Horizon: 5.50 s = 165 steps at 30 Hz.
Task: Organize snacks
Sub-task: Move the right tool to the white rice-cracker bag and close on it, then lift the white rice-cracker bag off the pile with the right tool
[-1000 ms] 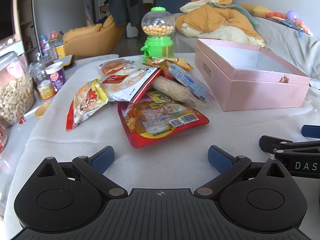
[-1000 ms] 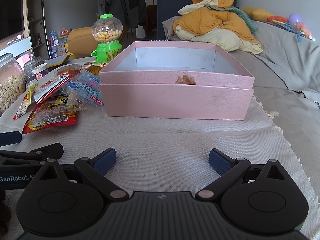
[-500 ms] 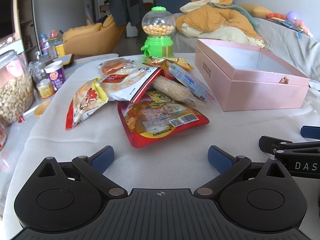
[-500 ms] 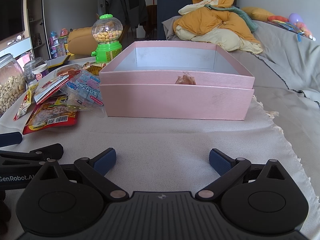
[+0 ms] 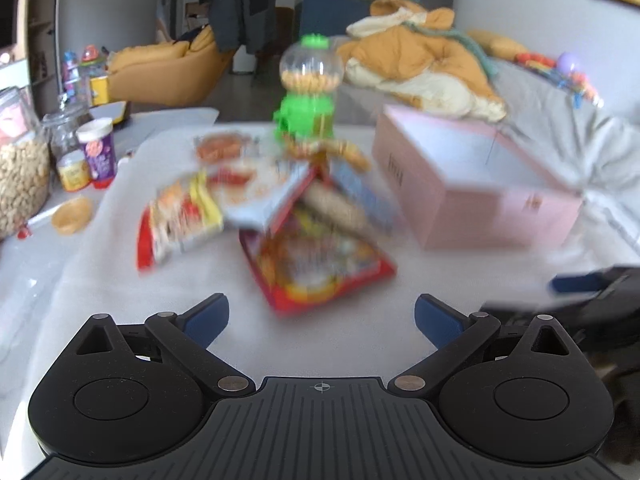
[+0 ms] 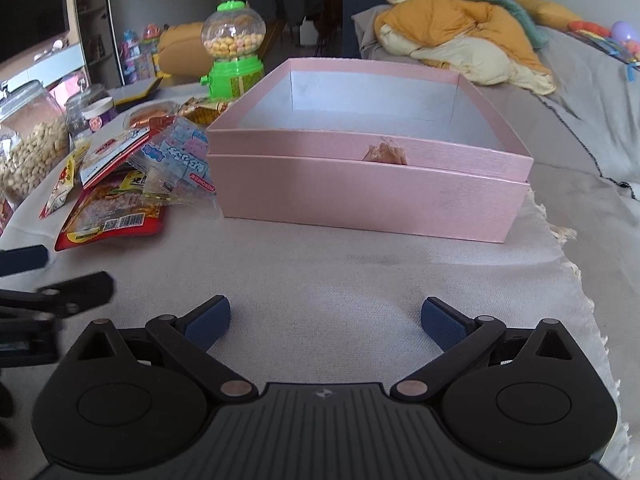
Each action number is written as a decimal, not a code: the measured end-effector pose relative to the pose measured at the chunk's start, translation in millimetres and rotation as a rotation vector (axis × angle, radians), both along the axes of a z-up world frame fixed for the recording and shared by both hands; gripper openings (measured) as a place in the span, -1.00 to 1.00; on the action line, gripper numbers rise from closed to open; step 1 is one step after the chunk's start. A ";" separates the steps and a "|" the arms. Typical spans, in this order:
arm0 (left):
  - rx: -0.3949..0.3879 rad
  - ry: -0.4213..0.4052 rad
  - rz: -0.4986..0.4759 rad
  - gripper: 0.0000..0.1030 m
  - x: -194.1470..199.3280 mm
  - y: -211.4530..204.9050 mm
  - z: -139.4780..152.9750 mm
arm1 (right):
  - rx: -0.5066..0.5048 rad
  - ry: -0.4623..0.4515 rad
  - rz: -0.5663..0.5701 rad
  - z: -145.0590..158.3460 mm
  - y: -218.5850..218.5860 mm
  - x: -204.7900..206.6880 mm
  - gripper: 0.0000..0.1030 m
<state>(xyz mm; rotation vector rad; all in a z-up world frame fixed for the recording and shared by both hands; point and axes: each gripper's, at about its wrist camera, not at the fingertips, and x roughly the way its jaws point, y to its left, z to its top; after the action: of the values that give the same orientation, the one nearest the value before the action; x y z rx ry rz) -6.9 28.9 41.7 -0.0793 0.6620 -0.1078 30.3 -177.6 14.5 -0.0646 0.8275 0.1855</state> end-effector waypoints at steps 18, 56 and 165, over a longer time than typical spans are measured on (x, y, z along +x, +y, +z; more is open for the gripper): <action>0.127 0.007 -0.149 0.02 112.3 -25.6 -2.0 | 0.044 -0.061 0.159 0.4 5.9 15.0 0.93; -0.011 -0.038 0.244 -0.37 67.8 100.9 13.7 | 0.149 0.057 0.293 25.0 3.9 7.6 0.12; 0.061 0.036 -0.095 0.04 28.2 -14.1 20.4 | -0.017 -0.088 0.174 -1.9 -39.4 -13.3 0.85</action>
<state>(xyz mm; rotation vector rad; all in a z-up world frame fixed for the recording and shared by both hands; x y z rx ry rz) 21.2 14.8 62.1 0.0094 0.7043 -0.1782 17.0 -216.9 12.6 -0.1603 0.7357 0.3369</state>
